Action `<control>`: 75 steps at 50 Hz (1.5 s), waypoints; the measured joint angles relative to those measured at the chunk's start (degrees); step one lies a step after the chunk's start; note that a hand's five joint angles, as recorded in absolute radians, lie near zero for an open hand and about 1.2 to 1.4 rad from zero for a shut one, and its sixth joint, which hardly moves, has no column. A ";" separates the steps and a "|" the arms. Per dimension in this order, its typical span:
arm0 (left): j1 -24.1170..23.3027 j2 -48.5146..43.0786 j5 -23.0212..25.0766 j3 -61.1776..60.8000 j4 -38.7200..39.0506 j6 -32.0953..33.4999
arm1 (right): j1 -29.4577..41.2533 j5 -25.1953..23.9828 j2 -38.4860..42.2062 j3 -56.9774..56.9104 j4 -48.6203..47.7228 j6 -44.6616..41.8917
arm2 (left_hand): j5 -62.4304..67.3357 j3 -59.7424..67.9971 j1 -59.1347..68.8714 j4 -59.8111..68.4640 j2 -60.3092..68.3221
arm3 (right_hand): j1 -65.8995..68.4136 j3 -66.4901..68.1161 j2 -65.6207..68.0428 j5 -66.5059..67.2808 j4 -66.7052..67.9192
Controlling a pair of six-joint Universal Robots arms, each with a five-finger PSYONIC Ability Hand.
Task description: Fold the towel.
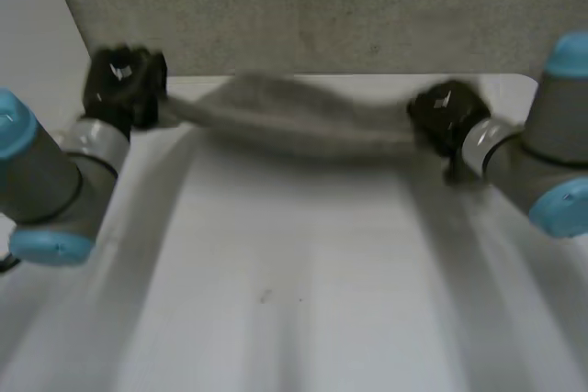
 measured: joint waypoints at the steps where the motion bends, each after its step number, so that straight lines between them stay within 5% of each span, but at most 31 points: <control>1: -0.03 -0.43 0.00 -0.95 -0.13 0.33 | 0.06 -0.06 0.96 0.49 0.17 -0.03 | 0.00 0.00 0.00 0.00 0.00 | 0.00 -0.64 -0.60 -0.01 -0.67; 4: -0.14 -1.51 0.01 -3.50 -0.47 1.60 | 0.15 -0.14 2.81 1.36 0.50 -0.10 | 0.00 0.00 0.00 0.00 0.00 | 0.00 -0.64 -0.60 -0.01 -0.67; 6: -0.26 -2.25 0.03 -6.73 -1.22 4.06 | -0.01 -0.12 5.86 2.99 1.66 0.05 | 0.00 0.00 0.00 0.00 0.00 | -11.64 -21.51 -20.95 -15.44 -21.55; 8: -0.33 -2.19 0.05 -7.94 -1.65 5.25 | -0.16 -0.10 6.13 3.38 2.03 0.34 | 0.00 0.00 0.00 0.00 0.00 | -15.03 -25.00 -23.66 -18.96 -25.05; 10: -0.46 -1.36 0.10 -9.19 -2.27 6.70 | -0.57 -0.11 5.58 4.11 2.60 1.54 | 0.00 0.00 0.00 0.00 0.00 | -36.09 -46.59 -45.03 -41.14 -46.76; 14: -0.69 1.13 0.16 -10.36 -3.30 7.99 | -1.78 -0.37 2.53 5.58 2.97 5.16 | 0.00 0.00 0.00 0.00 0.00 | -40.87 -53.30 -50.63 -47.55 -53.23; 23: -2.77 8.62 0.11 -10.89 -5.40 7.95 | -6.49 -1.79 -8.26 13.38 2.52 15.77 | 0.00 0.00 0.00 0.00 0.00 | -40.88 -54.24 -50.74 -48.33 -53.42; 29: -4.62 10.61 0.07 -10.82 -5.73 7.69 | -8.27 -2.91 -12.22 19.79 2.24 16.66 | 0.00 0.00 0.00 0.00 0.00 | -40.86 -54.05 -50.70 -48.19 -53.38; 39: -5.57 10.87 -0.01 -10.72 -5.70 6.71 | -12.76 -5.87 -20.70 30.96 2.80 14.47 | 0.00 0.00 0.00 0.00 0.00 | -13.52 -24.28 -22.66 -20.49 -24.46; 45: -5.53 10.72 0.01 -10.70 -5.69 5.45 | -13.84 -7.76 -22.96 34.81 2.75 13.48 | 0.00 0.00 0.00 0.00 0.00 | -21.24 -32.33 -30.36 -26.28 -32.33; 51: -5.50 10.70 0.06 -10.70 -5.69 5.03 | -13.69 -8.92 -19.11 34.81 0.93 13.71 | 0.00 0.00 0.00 0.00 0.00 | -31.64 -43.25 -41.39 -37.69 -43.42; 75: -4.96 9.43 0.16 -10.63 -5.51 5.08 | -9.03 -5.00 0.22 19.49 -8.19 16.85 | 0.00 0.00 0.00 0.00 0.00 | -31.71 -43.46 -41.43 -38.36 -43.87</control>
